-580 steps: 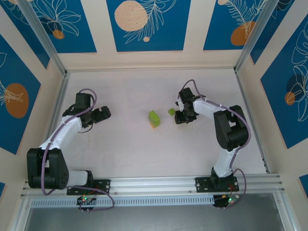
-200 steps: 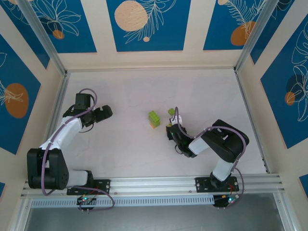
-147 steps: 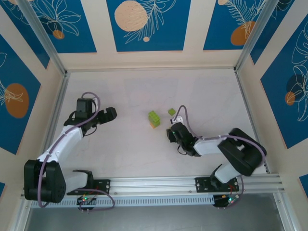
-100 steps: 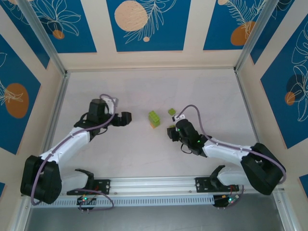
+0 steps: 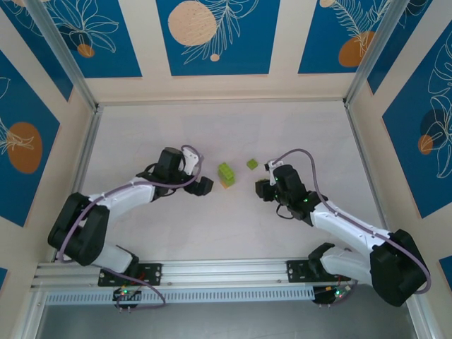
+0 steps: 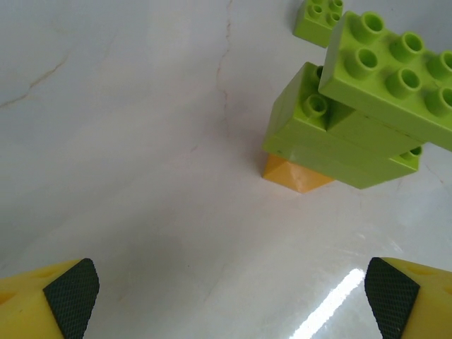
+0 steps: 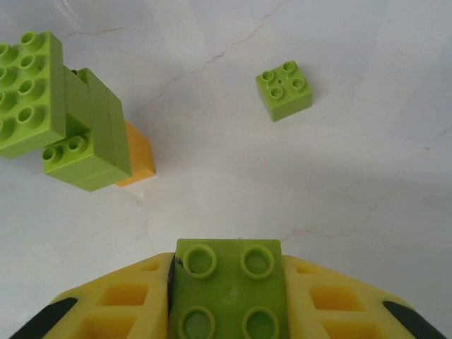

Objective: Assemble a carrot with lego

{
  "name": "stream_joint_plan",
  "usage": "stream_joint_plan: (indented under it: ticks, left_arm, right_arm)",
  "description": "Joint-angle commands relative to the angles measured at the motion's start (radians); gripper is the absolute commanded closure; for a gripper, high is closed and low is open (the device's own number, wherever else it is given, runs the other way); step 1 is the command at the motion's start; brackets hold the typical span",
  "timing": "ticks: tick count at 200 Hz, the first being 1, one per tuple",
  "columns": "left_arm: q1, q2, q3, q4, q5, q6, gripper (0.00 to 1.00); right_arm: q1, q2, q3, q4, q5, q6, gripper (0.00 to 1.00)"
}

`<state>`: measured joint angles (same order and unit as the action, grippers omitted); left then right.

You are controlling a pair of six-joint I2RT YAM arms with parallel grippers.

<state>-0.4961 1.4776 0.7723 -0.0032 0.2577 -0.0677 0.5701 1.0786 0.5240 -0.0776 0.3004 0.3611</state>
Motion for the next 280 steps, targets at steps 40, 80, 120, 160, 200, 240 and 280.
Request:
stream_joint_plan:
  ticks: [40,80,120,160,200,240,280]
  left_arm:
    - [-0.012,0.123,0.108,0.101,-0.005,0.118,0.01]
    - [-0.027,0.212,0.192,0.072,0.003,0.169,0.01]
    - [-0.06,0.234,0.213,0.025,0.031,0.206,0.01]
    - [-0.117,0.248,0.204,-0.011,-0.001,0.229,0.01]
    - [-0.126,0.275,0.223,-0.02,-0.038,0.235,0.01]
    - [-0.126,0.298,0.269,-0.021,-0.049,0.237,0.01]
    - [-0.126,0.328,0.326,-0.043,-0.025,0.244,0.01]
  right_arm:
    - [-0.06,-0.05,0.035,-0.104,-0.083,-0.028,0.69]
    - [-0.09,-0.054,0.034,-0.118,-0.1,-0.031,0.69]
    - [-0.122,-0.037,0.024,-0.09,-0.128,-0.02,0.69]
    - [-0.128,-0.003,0.033,-0.07,-0.14,-0.024,0.7]
    - [-0.13,-0.01,0.033,-0.076,-0.14,-0.025,0.7]
    - [-0.13,-0.018,0.027,-0.082,-0.144,-0.018,0.7]
    - [-0.131,-0.01,0.031,-0.082,-0.153,-0.02,0.7]
